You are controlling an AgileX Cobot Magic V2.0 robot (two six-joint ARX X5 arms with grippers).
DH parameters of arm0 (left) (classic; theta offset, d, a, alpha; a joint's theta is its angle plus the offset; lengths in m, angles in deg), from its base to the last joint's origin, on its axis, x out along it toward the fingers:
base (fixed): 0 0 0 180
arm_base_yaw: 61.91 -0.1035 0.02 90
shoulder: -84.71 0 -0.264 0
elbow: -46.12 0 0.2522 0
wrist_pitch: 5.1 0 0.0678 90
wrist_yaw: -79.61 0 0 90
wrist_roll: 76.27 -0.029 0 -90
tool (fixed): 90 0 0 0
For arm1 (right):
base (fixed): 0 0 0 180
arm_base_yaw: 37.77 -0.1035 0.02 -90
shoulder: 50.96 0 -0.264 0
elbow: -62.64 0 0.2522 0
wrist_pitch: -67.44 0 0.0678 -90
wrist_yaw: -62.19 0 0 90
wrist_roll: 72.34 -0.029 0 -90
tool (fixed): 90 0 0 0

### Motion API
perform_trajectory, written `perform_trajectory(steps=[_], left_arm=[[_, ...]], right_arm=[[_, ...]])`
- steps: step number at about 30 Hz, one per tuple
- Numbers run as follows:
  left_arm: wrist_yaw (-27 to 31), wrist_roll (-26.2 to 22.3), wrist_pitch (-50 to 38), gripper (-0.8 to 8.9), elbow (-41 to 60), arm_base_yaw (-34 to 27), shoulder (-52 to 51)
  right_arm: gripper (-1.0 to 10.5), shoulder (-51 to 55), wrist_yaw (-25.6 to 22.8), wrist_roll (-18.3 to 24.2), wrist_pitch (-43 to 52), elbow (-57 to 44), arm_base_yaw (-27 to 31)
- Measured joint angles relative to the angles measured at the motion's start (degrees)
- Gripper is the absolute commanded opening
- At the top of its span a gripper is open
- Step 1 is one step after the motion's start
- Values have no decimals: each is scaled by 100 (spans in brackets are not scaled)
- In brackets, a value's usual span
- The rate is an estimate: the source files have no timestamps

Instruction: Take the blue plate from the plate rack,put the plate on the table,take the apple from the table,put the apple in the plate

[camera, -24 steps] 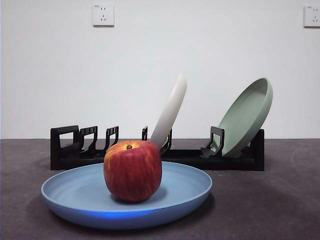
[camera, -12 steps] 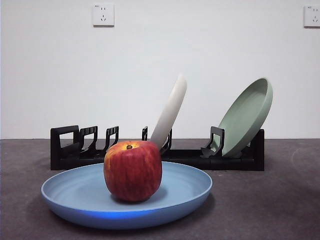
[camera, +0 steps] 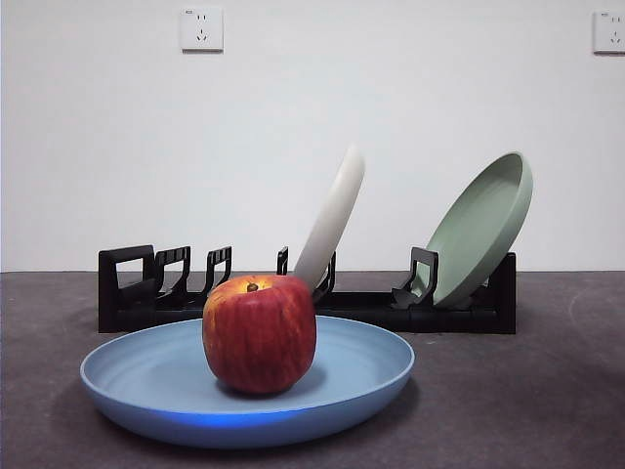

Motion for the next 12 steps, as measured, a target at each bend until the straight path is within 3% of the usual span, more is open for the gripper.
perform_trajectory(steps=[5,12], left_arm=[[0,0,0,-2,0,0,0],[0,0,0,-2,0,0,0]], right_arm=[[1,-42,-37,-369,0,0,0],[1,-42,-39,-459,0,0,0]])
